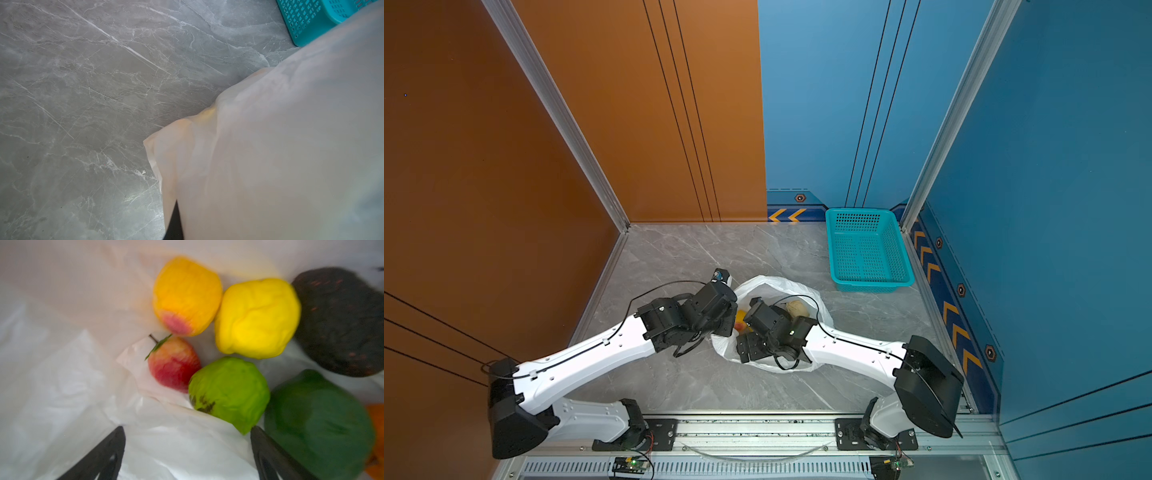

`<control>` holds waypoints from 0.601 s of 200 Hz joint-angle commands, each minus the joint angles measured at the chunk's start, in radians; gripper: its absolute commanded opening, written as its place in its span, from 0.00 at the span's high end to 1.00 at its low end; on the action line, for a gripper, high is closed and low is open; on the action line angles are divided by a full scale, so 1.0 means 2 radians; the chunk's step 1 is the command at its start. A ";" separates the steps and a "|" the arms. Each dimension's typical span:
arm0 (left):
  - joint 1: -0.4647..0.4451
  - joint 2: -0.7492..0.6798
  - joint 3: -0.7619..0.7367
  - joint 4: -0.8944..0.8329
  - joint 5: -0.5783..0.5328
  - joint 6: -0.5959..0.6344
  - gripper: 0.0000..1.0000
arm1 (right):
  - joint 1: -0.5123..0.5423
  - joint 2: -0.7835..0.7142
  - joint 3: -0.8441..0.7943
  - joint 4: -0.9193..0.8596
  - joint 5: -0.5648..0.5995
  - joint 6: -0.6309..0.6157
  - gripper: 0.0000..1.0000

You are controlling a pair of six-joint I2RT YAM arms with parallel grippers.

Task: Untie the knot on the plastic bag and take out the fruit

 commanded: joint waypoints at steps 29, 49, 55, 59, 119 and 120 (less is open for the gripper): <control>0.009 0.001 0.001 -0.015 -0.003 0.006 1.00 | 0.035 -0.003 -0.035 -0.041 -0.084 -0.001 0.05; 0.010 0.001 -0.001 -0.016 0.002 0.005 1.00 | 0.033 -0.006 -0.036 -0.050 -0.087 -0.013 0.04; 0.010 0.000 -0.002 -0.016 0.005 0.005 1.00 | 0.030 -0.010 -0.036 -0.054 -0.083 -0.015 0.03; 0.010 0.000 -0.003 -0.016 0.007 0.004 1.00 | 0.027 -0.014 -0.035 -0.055 -0.081 -0.016 0.03; -0.012 -0.025 -0.037 -0.025 0.026 -0.018 1.00 | -0.046 -0.079 -0.027 -0.059 -0.043 0.002 0.01; -0.012 -0.026 -0.037 -0.026 0.026 -0.018 1.00 | -0.046 -0.079 -0.027 -0.059 -0.043 0.002 0.01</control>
